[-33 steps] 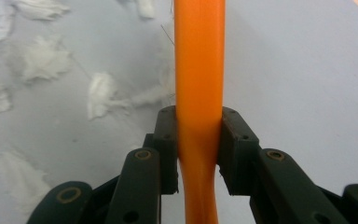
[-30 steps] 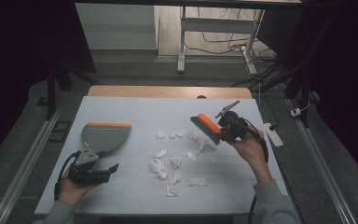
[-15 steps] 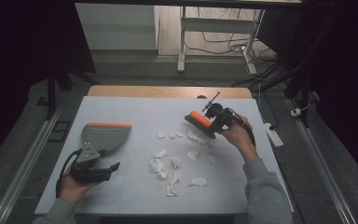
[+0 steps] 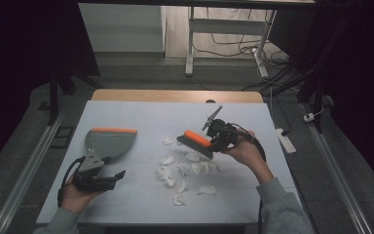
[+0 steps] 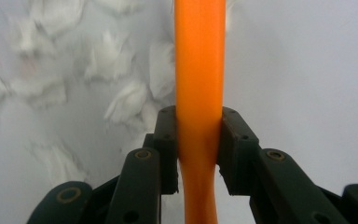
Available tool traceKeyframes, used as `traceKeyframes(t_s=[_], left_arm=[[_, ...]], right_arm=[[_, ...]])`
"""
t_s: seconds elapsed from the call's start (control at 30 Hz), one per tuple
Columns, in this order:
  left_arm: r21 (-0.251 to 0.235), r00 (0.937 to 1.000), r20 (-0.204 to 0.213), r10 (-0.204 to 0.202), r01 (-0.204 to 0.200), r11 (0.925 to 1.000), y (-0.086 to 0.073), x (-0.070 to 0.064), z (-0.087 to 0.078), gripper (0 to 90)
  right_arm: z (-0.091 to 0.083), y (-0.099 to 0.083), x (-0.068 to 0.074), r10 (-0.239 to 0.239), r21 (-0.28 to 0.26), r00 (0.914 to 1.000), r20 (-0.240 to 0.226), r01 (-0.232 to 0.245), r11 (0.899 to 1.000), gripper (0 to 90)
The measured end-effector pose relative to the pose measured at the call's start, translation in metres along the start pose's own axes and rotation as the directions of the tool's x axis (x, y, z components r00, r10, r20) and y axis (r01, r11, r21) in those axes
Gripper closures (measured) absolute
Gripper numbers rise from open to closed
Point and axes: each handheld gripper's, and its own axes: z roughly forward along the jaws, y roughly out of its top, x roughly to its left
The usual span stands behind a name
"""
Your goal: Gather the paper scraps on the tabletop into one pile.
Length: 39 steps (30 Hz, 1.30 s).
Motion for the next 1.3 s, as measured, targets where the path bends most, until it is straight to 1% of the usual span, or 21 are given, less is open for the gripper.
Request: traceKeyframes(t_s=[0.07, 0.13, 0.23, 0.27, 0.3, 0.4, 0.5, 0.63, 0.73, 0.77, 0.83, 0.87, 0.93, 1.03, 1.07, 1.1, 1.13, 1.2, 1.23, 1.27, 1.3], left_arm=[[0.0, 1.0, -0.002, 0.002, -0.002, 1.0, 0.0, 0.0, 0.0, 26.2], [-0.002, 1.0, -0.004, 0.003, -0.003, 1.0, 0.0, 0.0, 0.0, 26.2], [-0.003, 1.0, -0.004, 0.0, 0.0, 1.0, 0.0, 0.001, 0.0, 26.3], [-0.003, 1.0, -0.003, 0.0, 0.0, 1.0, 0.0, 0.001, 0.0, 26.2], [-0.002, 1.0, 0.0, -0.001, 0.001, 1.0, 0.0, 0.001, 0.0, 26.3], [0.0, 1.0, 0.005, 0.005, -0.005, 1.0, -0.001, 0.0, 0.0, 26.3], [-0.001, 1.0, 0.008, 0.003, -0.003, 1.0, -0.001, 0.0, 0.0, 26.3], [-0.002, 1.0, 0.009, -0.004, 0.004, 1.0, -0.001, 0.001, 0.0, 26.3], [-0.001, 1.0, 0.007, 0.0, 0.0, 1.0, -0.001, 0.0, 0.0, 26.3], [-0.003, 1.0, 0.007, -0.001, 0.001, 1.0, -0.001, 0.0, 0.0, 26.3], [-0.005, 0.9999, 0.01, -0.004, 0.004, 1.0, -0.001, 0.0, 0.0, 26.4], [-0.004, 0.9999, 0.011, -0.003, 0.003, 1.0, -0.001, 0.0, 0.0, 26.4], [-0.002, 0.9999, 0.013, -0.001, 0.001, 1.0, -0.001, 0.0, 0.0, 26.4], [-0.006, 0.9998, 0.019, -0.004, 0.004, 1.0, -0.001, 0.0, 0.0, 26.8], [-0.008, 0.9998, 0.02, -0.003, 0.003, 1.0, -0.002, 0.0, -0.001, 27.0], [-0.009, 0.9998, 0.019, -0.003, 0.003, 1.0, -0.002, 0.0, -0.001, 27.0], [-0.009, 0.9998, 0.02, -0.004, 0.004, 0.9999, -0.002, 0.0, -0.001, 27.0], [-0.013, 0.9997, 0.022, -0.007, 0.007, 0.9999, -0.002, 0.001, -0.001, 27.0], [-0.014, 0.9997, 0.023, -0.009, 0.009, 0.9999, -0.003, 0.001, -0.001, 27.1], [-0.014, 0.9997, 0.023, -0.008, 0.009, 0.9999, -0.003, 0.001, -0.002, 27.1], [-0.014, 0.9997, 0.023, -0.007, 0.008, 0.9999, -0.003, 0.001, -0.002, 27.2]], right_arm=[[-0.004, 0.005, -0.004, 0.008, -0.011, 0.9993, 0.037, -0.008, 1.0, 71.0], [-0.003, 0.012, -0.008, 0.003, -0.012, 0.9982, 0.06, -0.003, 1.0, 71.0], [0.003, 0.026, -0.014, -0.01, -0.023, 0.996, 0.089, 0.012, 1.0, 70.9], [0.006, 0.031, -0.015, -0.01, -0.025, 0.9958, 0.091, 0.012, 1.0, 70.9], [0.01, 0.036, -0.017, -0.019, -0.027, 0.9956, 0.091, 0.022, 0.999, 70.9], [0.02, 0.047, -0.022, -0.024, -0.037, 0.9967, 0.078, 0.027, 0.999, 71.0], [0.026, 0.051, -0.022, -0.021, -0.03, 0.9973, 0.07, 0.023, 0.999, 70.9], [0.031, 0.054, -0.026, -0.021, -0.037, 0.9969, 0.076, 0.024, 0.999, 70.9], [0.036, 0.059, -0.029, -0.024, -0.046, 0.998, 0.059, 0.026, 0.999, 70.9], [0.039, 0.061, -0.03, -0.027, -0.041, 0.9979, 0.059, 0.029, 0.999, 70.9], [0.044, 0.068, -0.032, -0.039, -0.019, 0.9962, 0.078, 0.04, 0.999, 70.9], [0.047, 0.071, -0.034, -0.039, -0.009, 0.996, 0.08, 0.04, 0.999, 70.9], [0.054, 0.078, -0.037, -0.058, 0.009, 0.9944, 0.088, 0.058, 0.998, 70.9], [0.065, 0.088, -0.036, -0.089, 0.054, 0.9916, 0.095, 0.084, 0.995, 70.9], [0.069, 0.091, -0.036, -0.118, 0.078, 0.9888, 0.092, 0.111, 0.991, 70.9], [0.071, 0.093, -0.035, -0.119, 0.075, 0.9894, 0.083, 0.113, 0.991, 70.9], [0.073, 0.095, -0.034, -0.12, 0.066, 0.9909, 0.061, 0.116, 0.991, 71.0], [0.075, 0.098, -0.029, -0.142, 0.08, 0.9887, 0.049, 0.138, 0.987, 71.0], [0.075, 0.099, -0.025, -0.17, 0.102, 0.9844, 0.047, 0.164, 0.981, 71.0], [0.075, 0.099, -0.02, -0.18, 0.112, 0.9825, 0.048, 0.174, 0.978, 71.0], [0.075, 0.099, -0.016, -0.203, 0.127, 0.978, 0.048, 0.196, 0.972, 71.1]])
